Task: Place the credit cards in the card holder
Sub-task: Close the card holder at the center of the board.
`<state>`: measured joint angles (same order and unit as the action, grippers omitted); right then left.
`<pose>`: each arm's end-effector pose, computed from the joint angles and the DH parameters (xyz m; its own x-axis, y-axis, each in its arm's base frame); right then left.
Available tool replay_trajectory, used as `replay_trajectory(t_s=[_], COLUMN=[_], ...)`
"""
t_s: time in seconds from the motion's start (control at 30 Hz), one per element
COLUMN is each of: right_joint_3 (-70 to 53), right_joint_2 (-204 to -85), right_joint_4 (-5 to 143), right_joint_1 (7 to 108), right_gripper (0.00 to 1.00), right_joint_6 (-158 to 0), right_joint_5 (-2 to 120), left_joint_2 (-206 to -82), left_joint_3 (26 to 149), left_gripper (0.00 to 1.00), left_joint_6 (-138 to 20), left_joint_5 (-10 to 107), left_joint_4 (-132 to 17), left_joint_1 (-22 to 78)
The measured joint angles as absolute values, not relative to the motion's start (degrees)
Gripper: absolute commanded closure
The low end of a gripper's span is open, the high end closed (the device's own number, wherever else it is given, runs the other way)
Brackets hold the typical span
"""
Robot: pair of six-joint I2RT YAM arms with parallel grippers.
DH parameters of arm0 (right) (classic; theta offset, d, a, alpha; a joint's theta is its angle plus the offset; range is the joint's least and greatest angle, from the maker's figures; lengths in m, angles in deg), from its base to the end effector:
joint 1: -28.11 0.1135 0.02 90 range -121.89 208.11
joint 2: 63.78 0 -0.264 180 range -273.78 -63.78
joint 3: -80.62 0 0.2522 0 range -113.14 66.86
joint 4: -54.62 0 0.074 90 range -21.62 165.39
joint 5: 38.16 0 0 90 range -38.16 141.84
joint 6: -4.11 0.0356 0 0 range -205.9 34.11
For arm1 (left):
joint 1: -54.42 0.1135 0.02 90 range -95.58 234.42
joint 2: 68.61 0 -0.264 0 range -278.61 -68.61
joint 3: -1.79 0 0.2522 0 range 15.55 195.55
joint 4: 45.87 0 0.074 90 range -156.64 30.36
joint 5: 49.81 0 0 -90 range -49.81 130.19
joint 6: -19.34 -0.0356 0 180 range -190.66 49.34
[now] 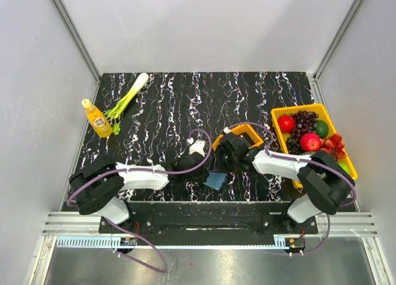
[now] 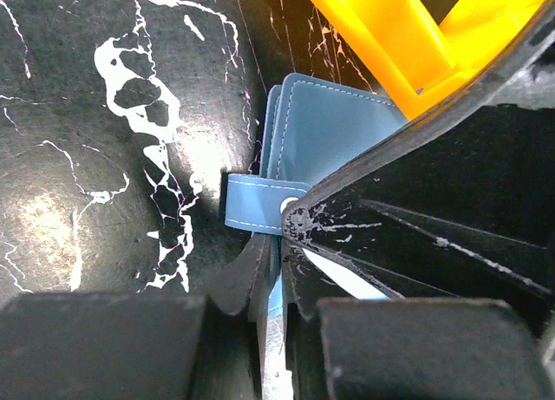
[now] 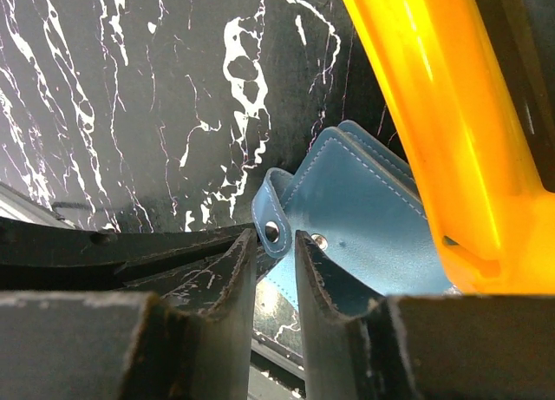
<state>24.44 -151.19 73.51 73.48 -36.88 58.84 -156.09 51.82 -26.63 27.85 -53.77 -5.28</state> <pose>0.2033 0.2122 0.1626 -0.9282 0.1261 -0.3500 -0.0924 0.8331 0.5453 0.1504 -0.2423 0.1465 -0.7916 0.0089 -0.6109 0.3025 0.8745 -0.3791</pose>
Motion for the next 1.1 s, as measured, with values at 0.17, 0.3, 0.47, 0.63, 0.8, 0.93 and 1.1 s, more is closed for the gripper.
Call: replay_trajectory(t_s=[0.17, 0.3, 0.47, 0.63, 0.8, 0.93, 1.1], right_joint_3=[24.44, 24.40, 24.09, 23.92, 23.92, 23.92, 23.92], right_joint_2=[-151.54, -152.40, -153.05, -153.18, -153.10, -152.66, -152.18], right_joint_4=[73.16, 72.92, 72.77, 72.64, 73.20, 73.97, 74.60], right_joint_1=[73.43, 73.43, 73.43, 73.43, 73.41, 73.43, 73.43], right_gripper=[0.75, 0.79, 0.83, 0.76, 0.78, 0.77, 0.86], right_joint_6=[-36.75, -36.75, -36.77, -36.88, -37.21, -37.23, -37.32], right_joint_5=[59.08, 59.11, 59.45, 59.59, 59.13, 58.93, 58.91], left_joint_2=[-156.09, -156.09, -156.09, -156.09, -156.09, -156.09, -156.09], left_joint_3=[51.82, 51.82, 51.82, 51.82, 51.80, 51.80, 51.80], left_gripper=[1.00, 1.00, 1.00, 1.00, 1.00, 1.00, 1.00], left_joint_6=[-26.61, -26.61, -26.63, -26.61, -26.61, -26.61, -26.61], left_joint_5=[27.83, 27.74, 27.72, 27.70, 27.68, 27.68, 27.68], left_joint_4=[-53.77, -53.74, -53.74, -53.74, -53.74, -53.74, -53.74], left_joint_1=[-5.28, -5.32, -5.32, -5.32, -5.32, -5.32, -5.32])
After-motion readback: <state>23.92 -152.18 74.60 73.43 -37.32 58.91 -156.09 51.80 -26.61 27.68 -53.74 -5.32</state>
